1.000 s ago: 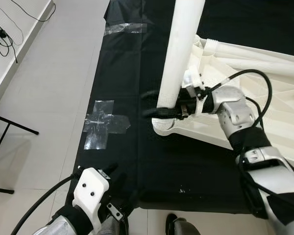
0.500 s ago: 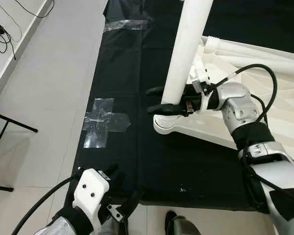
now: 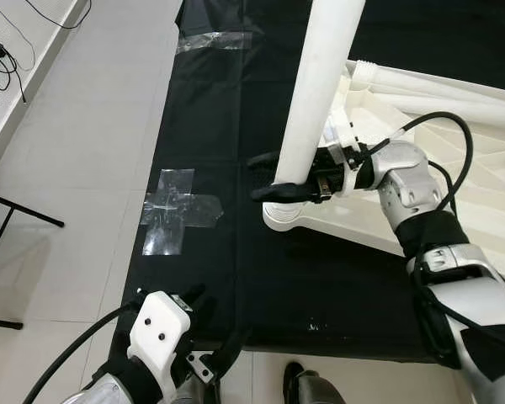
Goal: Building children table
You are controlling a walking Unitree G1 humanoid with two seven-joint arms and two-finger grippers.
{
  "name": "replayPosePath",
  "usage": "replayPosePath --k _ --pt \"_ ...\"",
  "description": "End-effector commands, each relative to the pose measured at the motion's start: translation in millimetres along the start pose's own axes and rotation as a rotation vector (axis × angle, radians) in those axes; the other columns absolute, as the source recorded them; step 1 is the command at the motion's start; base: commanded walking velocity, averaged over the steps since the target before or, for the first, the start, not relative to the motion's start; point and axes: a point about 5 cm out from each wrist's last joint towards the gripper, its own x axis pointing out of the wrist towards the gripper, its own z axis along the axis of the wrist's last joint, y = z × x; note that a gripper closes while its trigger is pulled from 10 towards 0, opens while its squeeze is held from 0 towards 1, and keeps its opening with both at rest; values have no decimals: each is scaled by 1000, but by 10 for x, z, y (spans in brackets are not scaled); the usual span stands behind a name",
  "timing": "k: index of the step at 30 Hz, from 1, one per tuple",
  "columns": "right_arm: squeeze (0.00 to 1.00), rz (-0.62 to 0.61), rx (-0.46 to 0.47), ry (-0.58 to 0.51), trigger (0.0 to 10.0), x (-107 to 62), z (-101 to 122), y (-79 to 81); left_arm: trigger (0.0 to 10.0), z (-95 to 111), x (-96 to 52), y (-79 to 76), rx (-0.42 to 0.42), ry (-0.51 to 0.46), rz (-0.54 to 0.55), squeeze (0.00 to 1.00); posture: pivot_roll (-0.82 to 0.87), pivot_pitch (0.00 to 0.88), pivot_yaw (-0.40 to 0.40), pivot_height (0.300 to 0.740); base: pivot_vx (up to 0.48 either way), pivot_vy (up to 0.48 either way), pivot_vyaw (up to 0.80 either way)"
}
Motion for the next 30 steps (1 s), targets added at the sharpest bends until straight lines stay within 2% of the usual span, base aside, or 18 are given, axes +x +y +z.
replayPosePath --k 1,13,16,17,23,30 --pt "0 97 53 32 10000 101 -138 132 10000 -28 -22 -26 -11 14 -5 0 82 350 -15 740 0 0 0" --pt "0 210 29 94 10000 241 -98 190 10000 -37 -11 -19 -13 12 -4 0 74 338 -17 740 0 0 0" --pt "0 214 49 64 10000 275 -79 185 10000 -46 -6 -23 -15 12 -4 0 73 335 -19 740 0 0 0" --pt "0 198 81 20 10000 287 -69 157 10000 -51 -1 -27 -18 11 -4 0 72 332 -22 740 0 0 0" --pt "0 169 115 -25 10000 299 -87 122 10000 -51 -4 -30 -20 10 -3 0 72 331 -23 740 0 0 0" --pt "0 169 148 -66 10000 341 -172 199 10000 -42 -5 -31 -21 7 -2 0 71 339 -23 740 0 0 0"
